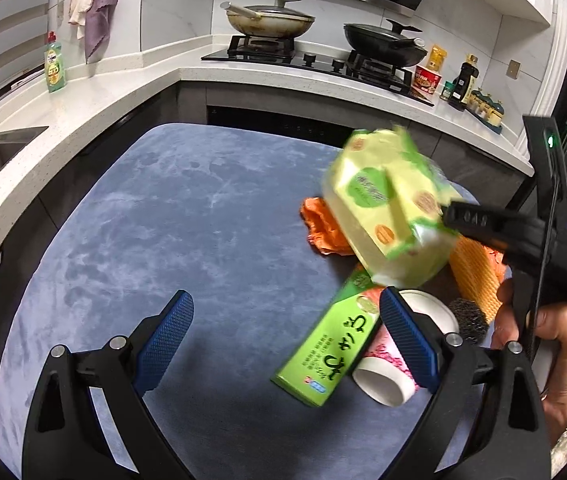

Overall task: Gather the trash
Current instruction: 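Grasp the yellow-green tissue pack with the right tool and lift it, then grasp the green tube box with the left tool while the right tool holds the tissue pack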

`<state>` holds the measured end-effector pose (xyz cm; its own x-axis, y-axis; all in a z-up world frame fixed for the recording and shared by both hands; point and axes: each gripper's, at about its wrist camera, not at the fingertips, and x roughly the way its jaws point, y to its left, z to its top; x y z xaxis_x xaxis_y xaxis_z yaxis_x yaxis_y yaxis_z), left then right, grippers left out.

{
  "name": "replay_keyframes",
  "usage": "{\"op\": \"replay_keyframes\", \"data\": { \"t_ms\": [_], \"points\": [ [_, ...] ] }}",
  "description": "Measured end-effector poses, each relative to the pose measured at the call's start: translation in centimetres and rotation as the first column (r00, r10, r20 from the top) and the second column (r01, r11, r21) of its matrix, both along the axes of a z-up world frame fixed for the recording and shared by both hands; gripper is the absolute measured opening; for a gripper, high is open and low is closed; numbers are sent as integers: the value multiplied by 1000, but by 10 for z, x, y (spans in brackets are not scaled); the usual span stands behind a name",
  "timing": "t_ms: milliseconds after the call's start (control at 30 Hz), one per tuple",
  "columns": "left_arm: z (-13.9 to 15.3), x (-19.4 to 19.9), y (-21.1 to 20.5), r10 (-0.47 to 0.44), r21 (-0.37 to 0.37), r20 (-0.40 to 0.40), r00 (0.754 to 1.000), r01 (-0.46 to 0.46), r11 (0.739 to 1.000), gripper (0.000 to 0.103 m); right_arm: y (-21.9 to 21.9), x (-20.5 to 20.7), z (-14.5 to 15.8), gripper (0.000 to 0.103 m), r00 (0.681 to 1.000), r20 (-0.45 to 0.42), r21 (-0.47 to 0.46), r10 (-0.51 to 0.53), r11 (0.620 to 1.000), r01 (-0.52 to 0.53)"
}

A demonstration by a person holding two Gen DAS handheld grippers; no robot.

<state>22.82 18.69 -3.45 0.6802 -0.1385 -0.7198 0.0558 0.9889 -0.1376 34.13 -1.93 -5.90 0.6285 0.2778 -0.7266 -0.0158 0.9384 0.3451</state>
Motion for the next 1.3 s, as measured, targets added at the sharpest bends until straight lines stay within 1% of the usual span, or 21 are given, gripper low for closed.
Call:
{"op": "replay_keyframes", "data": {
  "t_ms": [33, 133, 200, 367, 500, 567, 667, 700, 833, 1000, 1100, 1233, 1300],
  "points": [
    [-1, 0, 1, 0, -5, -2, 1000, 0, 1000, 90, 1, -1, -1, 3, 1000, -2, 2, 2, 1000, -2],
    [-2, 1, 4, -3, -23, -10, 1000, 3, 1000, 90, -1, -9, 6, 1, 999, 35, 17, -6, 1000, 6],
    [-3, 0, 3, -12, -31, -12, 1000, 11, 999, 90, -5, -15, 18, 1, 997, 72, 30, -12, 999, 10],
    [-10, -4, -7, -54, -41, -33, 998, 53, 998, 93, -23, -42, 64, 1, 980, 193, 39, -48, 998, 41],
    [-27, -1, -16, -83, -26, -75, 994, 81, 996, 94, -48, -69, 88, 1, 966, 239, 49, -101, 995, 91],
    [-35, 0, -18, -87, -13, -89, 992, 86, 996, 94, -64, -86, 92, 1, 963, 239, 67, -128, 991, 115],
    [-49, -3, -17, -117, -11, -107, 987, 116, 993, 93, -81, -105, 90, 1, 962, 225, 84, -157, 986, 142],
    [-52, -6, -15, -124, -13, -95, 988, 123, 992, 94, -86, -110, 88, 1, 962, 219, 82, -162, 986, 148],
    [-53, -11, -7, -163, -16, -76, 984, 162, 987, 93, -101, -131, 77, 1, 964, 187, 84, -189, 981, 176],
    [-59, -7, -1, -165, -1, -89, 982, 165, 986, 93, -110, -145, 65, 1, 964, 160, 106, -212, 975, 197],
    [-63, -5, -6, -177, -1, -111, 978, 178, 984, 92, -110, -149, 61, 1, 965, 152, 107, -214, 974, 199],
    [-66, -6, -24, -199, 43, -84, 976, 204, 978, 92, -111, -153, 58, 1, 966, 143, 118, -216, 973, 201],
    [-70, -3, -33, -215, 49, -93, 972, 220, 974, 92, -112, -155, 57, 1, 966, 135, 127, -219, 971, 202]
  ]
}}
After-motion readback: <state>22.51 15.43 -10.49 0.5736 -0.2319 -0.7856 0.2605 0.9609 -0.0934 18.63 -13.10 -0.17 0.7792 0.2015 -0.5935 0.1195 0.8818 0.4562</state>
